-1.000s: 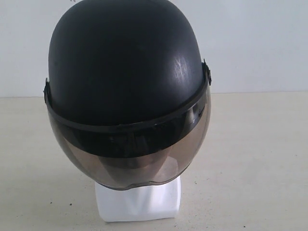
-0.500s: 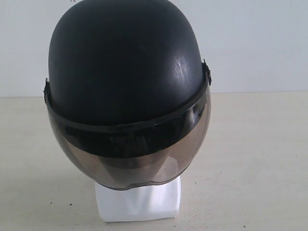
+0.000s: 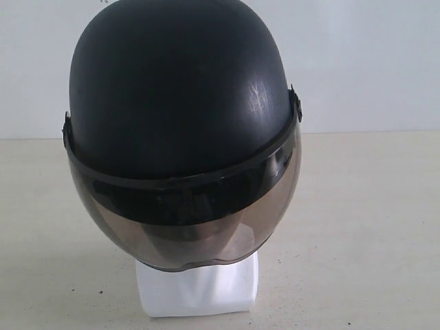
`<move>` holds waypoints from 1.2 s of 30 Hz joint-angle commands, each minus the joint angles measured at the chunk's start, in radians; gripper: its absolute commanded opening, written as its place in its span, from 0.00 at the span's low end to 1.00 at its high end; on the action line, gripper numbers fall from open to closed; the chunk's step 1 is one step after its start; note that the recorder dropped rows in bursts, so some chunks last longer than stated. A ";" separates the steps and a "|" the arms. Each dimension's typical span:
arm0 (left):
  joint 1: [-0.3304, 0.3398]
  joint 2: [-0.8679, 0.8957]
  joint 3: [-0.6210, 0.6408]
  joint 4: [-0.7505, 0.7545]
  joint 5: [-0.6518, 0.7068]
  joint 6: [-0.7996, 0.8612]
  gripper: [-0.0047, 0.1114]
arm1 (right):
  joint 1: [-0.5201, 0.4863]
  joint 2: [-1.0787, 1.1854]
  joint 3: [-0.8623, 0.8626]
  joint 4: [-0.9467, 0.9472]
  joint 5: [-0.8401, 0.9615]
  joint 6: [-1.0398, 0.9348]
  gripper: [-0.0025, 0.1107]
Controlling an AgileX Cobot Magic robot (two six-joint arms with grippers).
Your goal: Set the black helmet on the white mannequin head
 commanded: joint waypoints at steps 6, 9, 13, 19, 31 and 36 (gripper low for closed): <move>-0.007 -0.003 0.003 -0.007 0.000 0.005 0.08 | -0.235 -0.023 0.035 -0.027 -0.057 -0.267 0.02; -0.007 -0.003 0.003 -0.007 0.000 0.005 0.08 | -0.445 -0.038 0.162 -0.022 -0.300 -0.341 0.02; -0.007 -0.003 0.003 -0.007 0.000 0.005 0.08 | -0.703 -0.065 0.398 0.070 -0.765 -0.358 0.02; -0.007 -0.003 0.003 -0.007 0.000 0.005 0.08 | -0.933 -0.191 0.762 0.237 -1.149 -0.354 0.02; -0.007 -0.003 0.003 -0.007 0.000 0.005 0.08 | -1.075 -0.616 1.184 0.237 -1.176 -0.351 0.02; -0.007 -0.003 0.003 -0.007 0.000 0.005 0.08 | -1.075 -0.616 1.201 0.237 -1.101 -0.353 0.02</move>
